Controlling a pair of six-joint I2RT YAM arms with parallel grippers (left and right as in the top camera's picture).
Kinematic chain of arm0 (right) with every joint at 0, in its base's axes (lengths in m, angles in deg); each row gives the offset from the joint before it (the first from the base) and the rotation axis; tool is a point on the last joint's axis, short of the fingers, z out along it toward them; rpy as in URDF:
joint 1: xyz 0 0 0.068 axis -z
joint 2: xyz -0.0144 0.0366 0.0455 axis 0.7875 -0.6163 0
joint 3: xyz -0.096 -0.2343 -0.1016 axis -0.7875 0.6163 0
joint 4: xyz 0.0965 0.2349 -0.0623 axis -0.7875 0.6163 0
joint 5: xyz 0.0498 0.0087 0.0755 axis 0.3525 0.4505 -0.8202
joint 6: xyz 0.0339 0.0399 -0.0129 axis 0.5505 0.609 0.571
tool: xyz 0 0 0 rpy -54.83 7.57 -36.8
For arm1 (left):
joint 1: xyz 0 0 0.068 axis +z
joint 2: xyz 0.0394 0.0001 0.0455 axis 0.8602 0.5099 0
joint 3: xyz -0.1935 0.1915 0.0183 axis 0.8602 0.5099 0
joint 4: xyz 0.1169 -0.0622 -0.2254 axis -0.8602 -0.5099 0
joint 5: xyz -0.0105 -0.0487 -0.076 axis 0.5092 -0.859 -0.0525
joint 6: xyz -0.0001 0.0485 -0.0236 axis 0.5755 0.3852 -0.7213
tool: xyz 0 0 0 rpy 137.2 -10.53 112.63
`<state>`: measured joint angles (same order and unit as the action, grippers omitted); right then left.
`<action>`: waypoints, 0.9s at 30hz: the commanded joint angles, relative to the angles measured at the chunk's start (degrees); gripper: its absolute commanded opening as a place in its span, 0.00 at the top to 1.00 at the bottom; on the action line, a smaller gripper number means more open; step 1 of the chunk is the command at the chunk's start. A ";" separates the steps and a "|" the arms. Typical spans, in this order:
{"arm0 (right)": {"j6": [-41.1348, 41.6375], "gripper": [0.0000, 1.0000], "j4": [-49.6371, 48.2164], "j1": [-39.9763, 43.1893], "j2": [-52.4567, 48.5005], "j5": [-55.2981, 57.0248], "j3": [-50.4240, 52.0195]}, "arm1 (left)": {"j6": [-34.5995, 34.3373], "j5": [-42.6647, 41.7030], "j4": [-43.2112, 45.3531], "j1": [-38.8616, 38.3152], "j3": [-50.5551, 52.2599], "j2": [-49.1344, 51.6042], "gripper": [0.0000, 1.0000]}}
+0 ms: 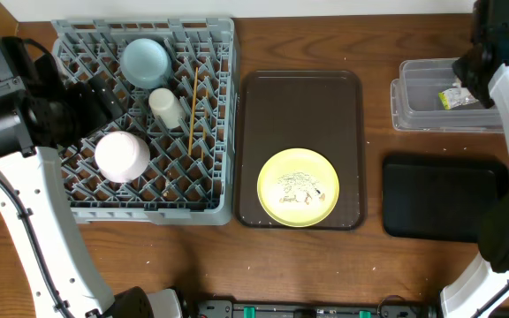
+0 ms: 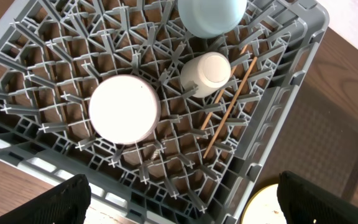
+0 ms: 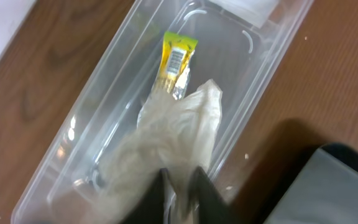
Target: Sort waste into correct bins and load items into the dishwasher
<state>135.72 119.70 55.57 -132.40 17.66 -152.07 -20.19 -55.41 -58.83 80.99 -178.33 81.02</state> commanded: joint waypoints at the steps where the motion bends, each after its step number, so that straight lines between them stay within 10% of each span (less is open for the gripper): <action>1: -1.77 0.19 -2.60 0.50 0.09 -0.52 0.26 | -0.52 0.33 -0.13 0.26 0.07 0.02 0.04; 2: -7.82 0.01 -5.84 0.48 0.09 -2.10 0.26 | -0.50 0.33 -0.13 0.26 0.07 0.02 0.04; 14: -39.10 0.01 1.55 -2.36 15.89 -44.63 -0.83 | -0.52 0.33 -0.13 0.26 0.07 0.02 0.04; 21: -45.90 0.01 15.37 -20.55 18.16 -45.20 1.27 | -0.52 0.33 -0.13 0.26 0.07 0.02 0.04; 27: -41.68 0.20 4.42 -45.09 12.20 -32.24 10.99 | -0.52 0.33 -0.13 0.26 0.07 0.02 0.04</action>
<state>91.97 126.26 19.09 -117.17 -23.15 -144.00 -20.19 -55.41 -58.87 80.99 -178.33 81.02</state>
